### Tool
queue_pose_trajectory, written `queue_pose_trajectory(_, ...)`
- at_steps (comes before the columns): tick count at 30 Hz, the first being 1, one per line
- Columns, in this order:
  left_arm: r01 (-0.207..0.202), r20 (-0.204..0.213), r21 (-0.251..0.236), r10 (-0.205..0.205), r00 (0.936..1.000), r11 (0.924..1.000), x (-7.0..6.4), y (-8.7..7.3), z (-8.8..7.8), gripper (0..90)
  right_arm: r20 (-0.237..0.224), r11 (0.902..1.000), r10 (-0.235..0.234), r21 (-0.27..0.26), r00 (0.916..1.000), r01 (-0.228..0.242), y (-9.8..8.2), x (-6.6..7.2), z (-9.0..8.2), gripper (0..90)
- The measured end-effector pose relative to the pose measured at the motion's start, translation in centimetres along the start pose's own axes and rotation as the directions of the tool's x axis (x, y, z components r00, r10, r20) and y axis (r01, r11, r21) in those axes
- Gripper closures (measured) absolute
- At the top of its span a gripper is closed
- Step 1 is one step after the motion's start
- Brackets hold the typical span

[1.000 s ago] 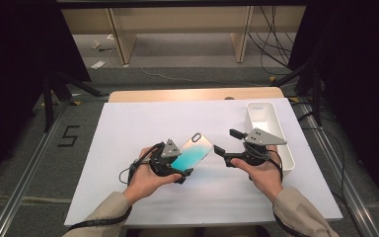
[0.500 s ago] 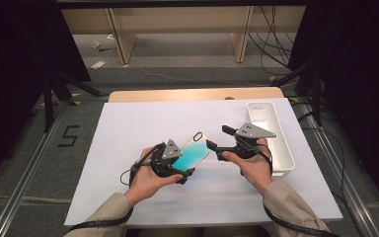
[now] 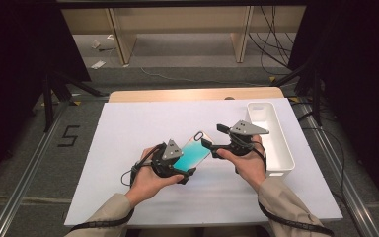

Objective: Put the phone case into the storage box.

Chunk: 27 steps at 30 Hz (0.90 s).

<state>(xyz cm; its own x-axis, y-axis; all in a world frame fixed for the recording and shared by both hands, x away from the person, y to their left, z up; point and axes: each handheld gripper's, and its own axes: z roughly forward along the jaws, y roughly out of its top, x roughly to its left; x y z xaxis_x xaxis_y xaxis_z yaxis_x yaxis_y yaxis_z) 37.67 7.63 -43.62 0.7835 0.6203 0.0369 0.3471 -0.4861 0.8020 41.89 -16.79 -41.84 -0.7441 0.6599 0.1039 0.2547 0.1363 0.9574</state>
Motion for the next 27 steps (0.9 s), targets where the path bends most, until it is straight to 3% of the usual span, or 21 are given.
queue_pose_trajectory(15,0.001,0.008,-0.008,-0.001,1.0000,1.0000,-0.2,0.1,0.0,17.2,-0.018,0.9995,0.030,0.013,0.9994,-0.030,-0.1,0.3,2.0,22.6)
queue_pose_trajectory(27,0.018,0.032,-0.012,-0.017,0.9994,0.9998,-0.2,0.1,-0.1,17.2,-0.032,0.9974,0.064,0.034,0.9975,-0.063,-0.2,0.3,2.6,38.8)
